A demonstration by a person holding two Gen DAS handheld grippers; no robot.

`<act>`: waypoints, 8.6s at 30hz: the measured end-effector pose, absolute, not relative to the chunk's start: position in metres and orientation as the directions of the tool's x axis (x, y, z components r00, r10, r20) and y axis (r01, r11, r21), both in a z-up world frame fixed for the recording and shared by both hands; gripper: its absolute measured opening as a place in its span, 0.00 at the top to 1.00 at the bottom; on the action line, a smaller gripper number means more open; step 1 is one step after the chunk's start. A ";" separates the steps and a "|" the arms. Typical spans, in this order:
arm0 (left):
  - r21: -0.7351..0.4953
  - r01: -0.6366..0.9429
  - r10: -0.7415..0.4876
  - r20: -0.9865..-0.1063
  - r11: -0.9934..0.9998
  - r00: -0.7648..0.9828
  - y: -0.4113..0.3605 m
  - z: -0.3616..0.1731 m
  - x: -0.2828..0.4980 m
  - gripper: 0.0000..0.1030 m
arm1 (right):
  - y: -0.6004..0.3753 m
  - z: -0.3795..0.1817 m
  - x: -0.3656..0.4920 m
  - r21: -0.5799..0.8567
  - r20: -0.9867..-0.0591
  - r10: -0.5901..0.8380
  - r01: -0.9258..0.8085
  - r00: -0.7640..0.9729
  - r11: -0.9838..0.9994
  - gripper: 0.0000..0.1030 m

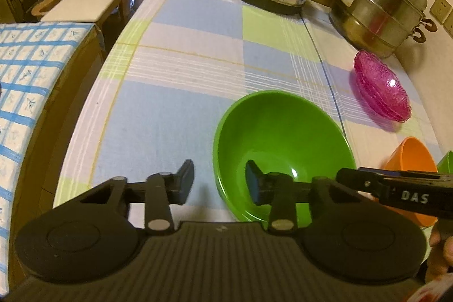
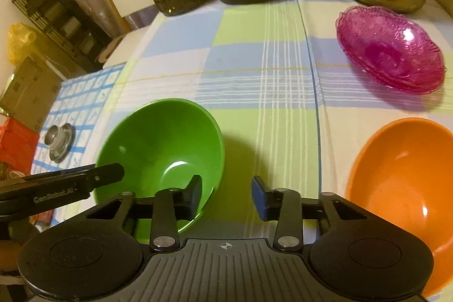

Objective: Organize plates and bowls

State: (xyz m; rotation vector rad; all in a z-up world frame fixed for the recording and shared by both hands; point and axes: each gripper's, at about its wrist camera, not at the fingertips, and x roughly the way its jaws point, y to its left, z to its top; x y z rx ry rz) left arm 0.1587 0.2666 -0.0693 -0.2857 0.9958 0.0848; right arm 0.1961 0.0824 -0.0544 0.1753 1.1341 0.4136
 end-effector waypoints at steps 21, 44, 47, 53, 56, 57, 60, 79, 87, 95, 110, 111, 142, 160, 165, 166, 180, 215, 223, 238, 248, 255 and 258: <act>-0.158 -0.160 -0.047 -0.839 0.974 0.541 0.252 -0.055 0.153 0.91 | 0.087 -0.053 0.193 0.359 -0.843 0.422 -0.237 0.334 0.903 0.87; -0.154 -0.002 -0.119 -0.767 0.988 0.631 0.147 0.023 0.123 0.90 | -0.010 0.045 0.131 0.333 -0.789 0.374 -0.171 0.488 0.927 0.87; -0.167 0.025 -0.145 -0.763 0.986 0.630 0.129 0.026 0.123 0.90 | -0.030 0.053 0.125 0.327 -0.786 0.355 -0.148 0.506 0.933 0.87; -0.174 0.082 -0.187 -0.759 0.981 0.623 0.095 0.031 0.128 0.90 | -0.064 0.060 0.117 0.322 -0.786 0.328 -0.106 0.524 0.941 0.87; -0.171 0.105 -0.199 -0.763 0.980 0.614 0.080 0.030 0.129 0.90 | -0.078 0.060 0.114 0.316 -0.790 0.312 -0.085 0.527 0.945 0.87; -0.172 0.111 -0.203 -0.765 0.979 0.611 0.076 0.030 0.129 0.90 | -0.082 0.060 0.113 0.315 -0.792 0.309 -0.081 0.527 0.946 0.87; -0.173 0.126 -0.214 -0.769 0.977 0.602 0.065 0.028 0.129 0.90 | -0.094 0.060 0.109 0.313 -0.796 0.300 -0.067 0.526 0.948 0.87; -0.141 0.158 -0.207 -0.783 0.977 0.586 0.033 0.021 0.118 0.90 | -0.124 0.056 0.093 0.297 -0.808 0.280 -0.051 0.518 0.953 0.87; -0.140 0.163 -0.209 -0.791 0.977 0.574 0.024 0.016 0.102 0.90 | -0.132 0.052 0.078 0.298 -0.819 0.281 -0.047 0.500 0.953 0.87; -0.174 0.153 -0.230 -0.816 0.973 0.530 0.023 0.001 0.078 0.90 | -0.135 0.040 0.052 0.296 -0.844 0.286 -0.050 0.454 0.954 0.87; -0.159 0.148 -0.215 -0.804 0.976 0.554 0.020 0.015 0.077 0.90 | -0.140 0.043 0.050 0.321 -0.834 0.311 -0.057 0.457 0.945 0.87; -0.161 0.148 -0.217 -0.803 0.976 0.556 0.019 0.016 0.078 0.90 | -0.141 0.044 0.051 0.323 -0.832 0.311 -0.055 0.460 0.945 0.87; -0.196 0.110 -0.224 -0.815 0.974 0.534 0.039 -0.021 0.191 0.90 | -0.127 -0.001 0.156 0.262 -0.864 0.256 -0.047 0.434 0.964 0.87; -0.168 0.119 -0.205 -0.832 0.979 0.516 0.033 -0.044 0.191 0.90 | -0.114 -0.017 0.157 0.162 -0.880 0.176 -0.069 0.441 0.984 0.87; -0.167 0.111 -0.200 -0.832 0.980 0.517 0.035 -0.047 0.192 0.89 | -0.113 -0.018 0.156 0.156 -0.876 0.169 -0.066 0.451 0.986 0.87; -0.173 0.109 -0.205 -0.829 0.979 0.521 0.036 -0.047 0.192 0.89 | -0.114 -0.019 0.156 0.160 -0.875 0.172 -0.064 0.452 0.985 0.87; -0.256 0.041 -0.228 -0.764 0.966 0.604 0.052 -0.019 0.169 0.86 | -0.138 0.007 0.136 0.258 -0.832 0.223 -0.001 0.508 0.966 0.67; -0.364 0.127 -0.367 -0.731 0.923 0.575 -0.065 -0.002 0.097 0.82 | -0.256 0.043 0.036 0.270 -0.814 0.100 0.220 0.572 0.938 0.65; -0.365 0.142 -0.380 -0.745 0.920 0.548 -0.080 -0.005 0.105 0.79 | -0.262 0.038 0.040 0.269 -0.824 0.104 0.223 0.557 0.937 0.65; -0.388 0.149 -0.406 -0.757 0.910 0.512 -0.123 -0.016 0.144 0.78 | -0.303 0.027 0.064 0.281 -0.822 0.086 0.269 0.563 0.921 0.65; -0.375 0.117 -0.380 -0.774 0.919 0.506 -0.144 -0.037 0.177 0.78 | -0.324 0.009 0.086 0.290 -0.829 0.089 0.287 0.553 0.913 0.65; -0.348 0.108 -0.354 -0.791 0.931 0.499 -0.154 -0.052 0.200 0.78 | -0.324 -0.003 0.105 0.279 -0.830 0.091 0.269 0.550 0.922 0.65; -0.330 0.115 -0.341 -0.795 0.937 0.501 -0.158 -0.057 0.205 0.78 | -0.324 -0.010 0.115 0.266 -0.836 0.087 0.261 0.542 0.928 0.65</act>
